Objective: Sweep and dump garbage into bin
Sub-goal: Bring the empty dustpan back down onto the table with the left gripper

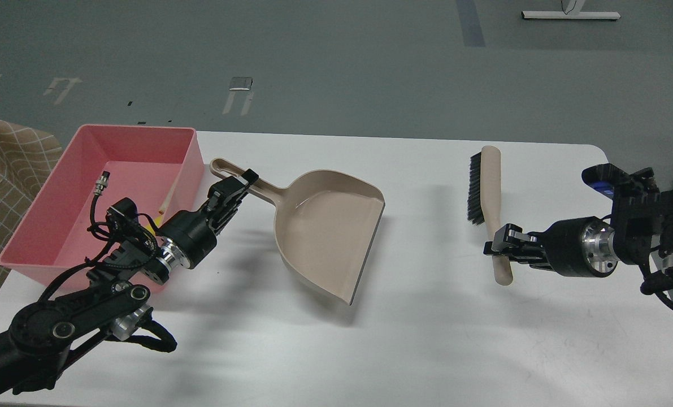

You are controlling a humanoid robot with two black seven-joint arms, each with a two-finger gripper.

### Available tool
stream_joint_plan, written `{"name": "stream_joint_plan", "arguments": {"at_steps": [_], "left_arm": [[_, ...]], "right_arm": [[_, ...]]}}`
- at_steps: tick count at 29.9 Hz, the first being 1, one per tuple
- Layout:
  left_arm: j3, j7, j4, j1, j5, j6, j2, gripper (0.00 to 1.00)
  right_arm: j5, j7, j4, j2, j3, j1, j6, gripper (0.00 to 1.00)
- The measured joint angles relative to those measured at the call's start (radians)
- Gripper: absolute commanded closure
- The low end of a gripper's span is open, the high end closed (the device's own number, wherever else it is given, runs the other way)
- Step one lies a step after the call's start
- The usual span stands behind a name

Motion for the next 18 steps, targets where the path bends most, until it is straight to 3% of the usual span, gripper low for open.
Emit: {"name": "stream_joint_plan", "arguments": {"at_steps": [18], "left_arm": [[0.018,0.006,0.055,-0.001,-0.001,0.018,-0.053,1.0]], "right_arm": [[-0.009,-0.003,-0.058,0.016,-0.05,-0.001,0.0,1.0]]}}
